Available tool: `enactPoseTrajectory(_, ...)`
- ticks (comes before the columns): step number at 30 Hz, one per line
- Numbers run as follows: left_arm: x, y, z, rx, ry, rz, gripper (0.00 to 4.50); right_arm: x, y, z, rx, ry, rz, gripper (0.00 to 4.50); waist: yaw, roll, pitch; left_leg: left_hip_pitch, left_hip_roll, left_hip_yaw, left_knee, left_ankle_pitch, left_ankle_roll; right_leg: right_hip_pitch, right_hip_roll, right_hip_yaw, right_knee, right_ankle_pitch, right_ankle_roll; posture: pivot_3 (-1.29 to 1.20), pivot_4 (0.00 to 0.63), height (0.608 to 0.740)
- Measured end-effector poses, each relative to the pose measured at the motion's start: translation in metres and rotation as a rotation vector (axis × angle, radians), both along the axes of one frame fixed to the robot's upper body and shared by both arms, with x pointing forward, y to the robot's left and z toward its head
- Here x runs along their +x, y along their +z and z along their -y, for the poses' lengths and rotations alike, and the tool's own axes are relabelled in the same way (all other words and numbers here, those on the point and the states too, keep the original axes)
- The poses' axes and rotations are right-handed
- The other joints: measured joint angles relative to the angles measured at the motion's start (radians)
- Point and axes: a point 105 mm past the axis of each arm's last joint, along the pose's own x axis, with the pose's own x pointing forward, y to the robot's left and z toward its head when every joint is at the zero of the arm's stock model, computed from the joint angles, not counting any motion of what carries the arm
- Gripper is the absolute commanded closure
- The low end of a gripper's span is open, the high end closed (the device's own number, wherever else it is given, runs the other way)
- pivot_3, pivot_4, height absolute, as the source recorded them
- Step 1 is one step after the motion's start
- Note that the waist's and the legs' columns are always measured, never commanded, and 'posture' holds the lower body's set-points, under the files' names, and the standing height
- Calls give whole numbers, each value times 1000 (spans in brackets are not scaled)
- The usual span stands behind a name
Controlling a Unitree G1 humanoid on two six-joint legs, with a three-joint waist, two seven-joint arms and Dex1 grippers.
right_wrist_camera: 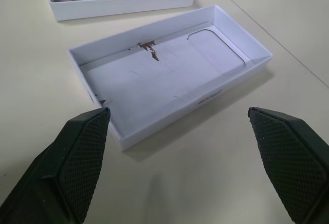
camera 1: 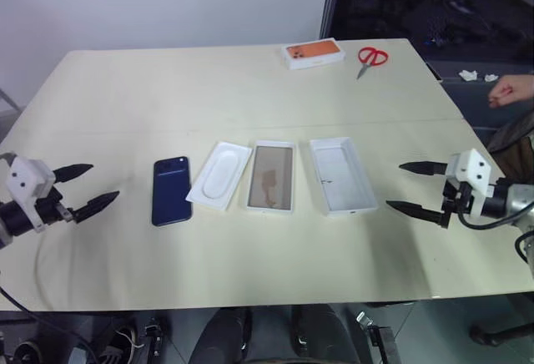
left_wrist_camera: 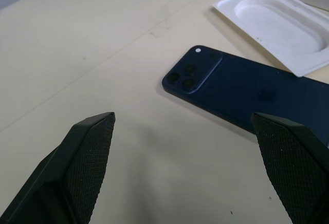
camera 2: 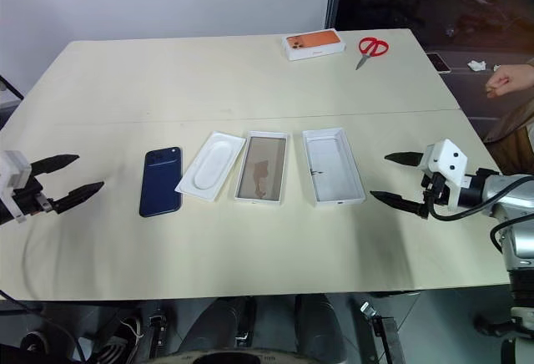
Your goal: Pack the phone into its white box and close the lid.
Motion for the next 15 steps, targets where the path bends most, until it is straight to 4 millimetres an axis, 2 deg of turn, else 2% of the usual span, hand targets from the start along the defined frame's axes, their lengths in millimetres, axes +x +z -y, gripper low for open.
enactPoseTrajectory(4,4,5,1,7,1,29,50,1,1,0,1,-3,12,7,1,0,0,0,0,0,0,0,0,0,0,0,0,0,0,0,150,740)
enactPoseTrajectory(8,12,17,3,-27,6,64,50,10,17,-2,40,-17,68,7,0,0,0,0,0,0,0,0,0,0,0,0,0,0,0,0,150,740)
enactPoseTrajectory(15,14,15,5,-51,5,64,50,8,14,-1,38,-21,58,7,0,0,0,0,0,0,0,0,0,0,0,0,1,0,0,0,150,740)
